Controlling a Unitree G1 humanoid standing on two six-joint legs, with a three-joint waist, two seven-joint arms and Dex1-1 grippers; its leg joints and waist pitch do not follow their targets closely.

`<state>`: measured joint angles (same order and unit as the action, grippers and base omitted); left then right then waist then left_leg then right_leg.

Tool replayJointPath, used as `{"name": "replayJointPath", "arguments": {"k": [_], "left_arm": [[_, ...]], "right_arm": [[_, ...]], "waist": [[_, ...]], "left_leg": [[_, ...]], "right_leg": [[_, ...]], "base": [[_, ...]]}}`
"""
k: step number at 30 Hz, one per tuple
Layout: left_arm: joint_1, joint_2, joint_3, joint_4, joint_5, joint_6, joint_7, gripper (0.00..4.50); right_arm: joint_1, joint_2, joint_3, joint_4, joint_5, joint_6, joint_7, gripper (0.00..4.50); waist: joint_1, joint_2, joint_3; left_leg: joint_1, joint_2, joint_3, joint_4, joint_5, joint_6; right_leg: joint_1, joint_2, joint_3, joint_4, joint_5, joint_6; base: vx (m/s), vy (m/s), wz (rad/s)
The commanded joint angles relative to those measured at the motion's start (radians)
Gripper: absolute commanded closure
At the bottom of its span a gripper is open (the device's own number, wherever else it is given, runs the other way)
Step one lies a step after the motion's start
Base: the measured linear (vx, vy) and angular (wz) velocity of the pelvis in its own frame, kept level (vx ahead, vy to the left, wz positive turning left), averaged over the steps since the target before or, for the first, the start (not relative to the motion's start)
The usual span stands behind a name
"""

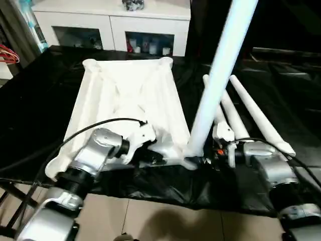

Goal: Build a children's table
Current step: Rotate leg to tighten

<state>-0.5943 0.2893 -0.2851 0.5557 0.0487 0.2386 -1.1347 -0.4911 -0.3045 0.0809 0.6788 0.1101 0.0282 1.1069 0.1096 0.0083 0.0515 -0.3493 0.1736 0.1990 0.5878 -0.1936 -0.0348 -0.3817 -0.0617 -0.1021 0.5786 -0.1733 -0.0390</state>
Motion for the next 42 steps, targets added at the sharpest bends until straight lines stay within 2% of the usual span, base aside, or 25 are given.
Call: {"name": "replayJointPath", "arguments": {"k": [1,3,5,7,9,11,13,14,15,16,20,21,23,25,26,27,28,30,31,34,35,36,38,39,42], "left_arm": [[-0.064,-0.088,0.033,-0.004,0.001,0.016,0.178,4.50],[-0.069,-0.112,0.045,-0.004,0.017,0.052,0.254,4.50],[-0.067,-0.154,0.066,-0.028,0.021,0.107,0.337,4.50],[-0.062,-0.175,0.069,-0.049,0.026,0.126,0.371,4.50],[-0.056,-0.200,0.072,-0.075,0.032,0.151,0.409,4.50],[-0.052,-0.215,0.073,-0.090,0.032,0.162,0.423,4.50],[-0.045,-0.223,0.063,-0.100,0.029,0.156,0.416,4.50],[-0.044,-0.224,0.059,-0.099,0.027,0.151,0.409,4.50],[-0.043,-0.225,0.055,-0.099,0.026,0.149,0.406,4.50],[-0.043,-0.223,0.052,-0.097,0.027,0.145,0.402,4.50],[-0.043,-0.218,0.048,-0.094,0.026,0.138,0.407,4.50],[-0.043,-0.213,0.044,-0.088,0.026,0.123,0.406,4.50],[-0.045,-0.211,0.046,-0.083,0.026,0.117,0.410,4.50],[-0.052,-0.211,0.061,-0.073,0.017,0.133,0.417,4.50],[-0.053,-0.211,0.065,-0.071,0.014,0.138,0.418,4.23],[-0.055,-0.207,0.067,-0.073,0.005,0.151,0.399,4.23],[-0.056,-0.199,0.067,-0.075,0.004,0.150,0.390,4.23],[-0.060,-0.186,0.065,-0.076,0.004,0.136,0.380,3.88],[-0.064,-0.180,0.070,-0.071,0.008,0.116,0.394,3.83],[-0.077,-0.166,0.089,-0.058,0.007,0.095,0.414,3.57],[-0.078,-0.154,0.093,-0.061,0.005,0.094,0.404,3.57],[-0.079,-0.144,0.096,-0.066,0.004,0.095,0.396,3.57],[-0.085,-0.104,0.115,-0.085,-0.006,0.096,0.372,3.57],[-0.087,-0.093,0.121,-0.089,-0.010,0.096,0.371,3.57],[-0.114,-0.015,0.154,-0.097,-0.013,0.112,0.359,3.57]], "right_arm": [[-0.010,0.111,0.041,0.068,-0.019,0.011,-0.113,1.73],[-0.033,0.145,0.014,0.113,-0.022,0.026,-0.219,1.73],[-0.057,0.188,-0.003,0.161,-0.037,0.030,-0.350,1.73],[-0.071,0.216,-0.016,0.190,-0.042,0.033,-0.424,1.73],[-0.081,0.251,-0.040,0.211,-0.029,0.037,-0.464,1.73],[-0.085,0.268,-0.058,0.219,-0.016,0.043,-0.469,1.17],[-0.087,0.277,-0.065,0.224,-0.010,0.041,-0.469,1.00],[-0.086,0.278,-0.065,0.224,-0.008,0.039,-0.463,0.93],[-0.087,0.276,-0.062,0.226,-0.011,0.032,-0.465,0.80],[-0.085,0.270,-0.056,0.225,-0.020,0.022,-0.469,0.67],[-0.081,0.246,-0.056,0.212,-0.041,-0.002,-0.503,0.52],[-0.067,0.218,-0.070,0.170,-0.037,0.003,-0.490,0.52],[-0.044,0.195,-0.070,0.111,-0.026,0.019,-0.454,0.52],[-0.008,0.160,-0.061,0.026,-0.011,0.042,-0.393,0.52],[0.000,0.152,-0.059,0.009,-0.008,0.046,-0.381,0.51],[0.013,0.134,-0.055,-0.019,-0.005,0.051,-0.358,0.51],[0.031,0.106,-0.052,-0.059,0.001,0.054,-0.327,0.51],[0.054,0.060,-0.057,-0.115,0.013,0.059,-0.285,0.50],[0.063,0.032,-0.067,-0.146,0.026,0.070,-0.262,0.50],[0.079,-0.029,-0.092,-0.214,0.054,0.098,-0.215,0.50],[0.084,-0.050,-0.098,-0.238,0.067,0.117,-0.193,0.50],[0.085,-0.061,-0.101,-0.251,0.074,0.128,-0.180,0.50],[0.092,-0.100,-0.108,-0.301,0.106,0.173,-0.122,0.50],[0.096,-0.109,-0.105,-0.316,0.115,0.184,-0.108,0.50],[0.111,-0.127,-0.067,-0.371,0.140,0.235,-0.042,0.50]], "waist": [[-0.008,-0.004,-0.050],[-0.023,-0.003,-0.049],[-0.033,-0.002,-0.048],[-0.039,-0.003,-0.050],[-0.040,-0.005,-0.053],[-0.041,-0.005,-0.055],[-0.041,-0.004,-0.059],[-0.039,0.001,-0.061],[-0.041,-0.002,-0.060],[-0.040,0.001,-0.060],[-0.041,0.002,-0.057],[-0.041,-0.001,-0.056],[-0.039,-0.001,-0.056],[-0.034,-0.004,-0.057],[-0.030,-0.004,-0.058],[-0.023,-0.010,-0.058],[-0.020,-0.008,-0.060],[-0.016,-0.022,-0.060],[-0.012,-0.018,-0.060],[-0.012,-0.022,-0.067],[-0.013,-0.028,-0.070],[-0.009,-0.024,-0.069],[-0.008,-0.027,-0.068],[-0.006,-0.024,-0.067],[-0.006,-0.023,-0.066]], "left_leg": [[0.017,0.074,-0.042,-0.077,-0.274,0.021],[0.018,0.075,-0.048,-0.080,-0.294,0.003],[0.016,0.072,-0.047,-0.078,-0.300,0.004],[0.012,0.071,-0.049,-0.079,-0.291,0.008],[0.014,0.069,-0.043,-0.074,-0.273,0.027],[0.007,0.070,-0.043,-0.075,-0.241,0.038],[0.002,0.072,-0.040,-0.073,-0.195,0.055],[0.002,0.071,-0.039,-0.072,-0.184,0.058],[0.001,0.071,-0.038,-0.072,-0.175,0.066],[0.001,0.071,-0.038,-0.071,-0.173,0.067],[0.003,0.071,-0.038,-0.073,-0.201,0.058],[0.005,0.071,-0.039,-0.075,-0.216,0.053],[0.005,0.072,-0.039,-0.075,-0.216,0.054],[0.005,0.072,-0.037,-0.074,-0.199,0.064],[0.004,0.073,-0.037,-0.073,-0.189,0.067],[0.001,0.070,-0.035,-0.071,-0.166,0.082],[0.002,0.070,-0.035,-0.069,-0.157,0.083],[-0.003,0.069,-0.035,-0.068,-0.139,0.096],[-0.004,0.069,-0.035,-0.068,-0.135,0.099],[-0.010,0.070,-0.037,-0.061,-0.093,0.121],[-0.012,0.068,-0.036,-0.058,-0.078,0.128],[-0.012,0.070,-0.036,-0.056,-0.056,0.142],[-0.013,0.067,-0.034,-0.054,-0.055,0.158],[-0.012,0.068,-0.034,-0.054,-0.053,0.161],[-0.011,0.068,-0.034,-0.054,-0.060,0.153]], "right_leg": [[0.032,-0.118,0.062,-0.095,-0.482,-0.141],[0.029,-0.118,0.059,-0.098,-0.513,-0.128],[0.028,-0.118,0.059,-0.101,-0.518,-0.125],[0.030,-0.118,0.060,-0.100,-0.501,-0.125],[0.026,-0.116,0.065,-0.099,-0.465,-0.131],[0.032,-0.114,0.066,-0.090,-0.414,-0.147],[0.036,-0.112,0.067,-0.078,-0.314,-0.176],[0.037,-0.112,0.067,-0.075,-0.292,-0.182],[0.038,-0.111,0.066,-0.074,-0.268,-0.188],[0.039,-0.112,0.066,-0.073,-0.263,-0.191],[0.038,-0.111,0.065,-0.080,-0.304,-0.188],[0.038,-0.112,0.065,-0.083,-0.335,-0.178],[0.038,-0.109,0.066,-0.083,-0.334,-0.168],[0.039,-0.109,0.068,-0.080,-0.303,-0.170],[0.041,-0.110,0.067,-0.078,-0.295,-0.170],[0.043,-0.112,0.068,-0.077,-0.283,-0.166],[0.042,-0.113,0.067,-0.075,-0.281,-0.169],[0.045,-0.111,0.066,-0.075,-0.281,-0.162],[0.045,-0.112,0.066,-0.074,-0.282,-0.161],[0.045,-0.109,0.064,-0.062,-0.203,-0.168],[0.046,-0.109,0.064,-0.059,-0.180,-0.172],[0.044,-0.109,0.064,-0.054,-0.147,-0.182],[0.044,-0.107,0.062,-0.054,-0.151,-0.183],[0.042,-0.106,0.062,-0.054,-0.156,-0.181],[0.039,-0.104,0.059,-0.055,-0.184,-0.175]], "base": [[0.000,0.000,0.00],[0.000,0.000,0.00],[0.000,0.000,0.00],[0.000,0.000,0.00],[0.000,0.000,0.00],[0.000,0.000,0.00],[0.000,0.000,0.00],[0.000,0.000,0.00],[0.000,0.000,0.00],[0.000,0.000,0.00],[0.000,0.000,0.00],[0.000,0.000,0.00],[0.000,0.000,0.00],[0.000,0.000,0.00],[0.000,0.000,0.00],[0.000,0.000,0.00],[0.000,0.000,0.00],[0.000,0.000,0.00],[0.000,0.000,0.00],[0.000,0.000,0.00],[0.000,0.000,0.00],[0.000,0.000,0.00],[0.000,0.000,0.00],[0.000,0.000,0.00],[0.000,0.000,0.00]]}}
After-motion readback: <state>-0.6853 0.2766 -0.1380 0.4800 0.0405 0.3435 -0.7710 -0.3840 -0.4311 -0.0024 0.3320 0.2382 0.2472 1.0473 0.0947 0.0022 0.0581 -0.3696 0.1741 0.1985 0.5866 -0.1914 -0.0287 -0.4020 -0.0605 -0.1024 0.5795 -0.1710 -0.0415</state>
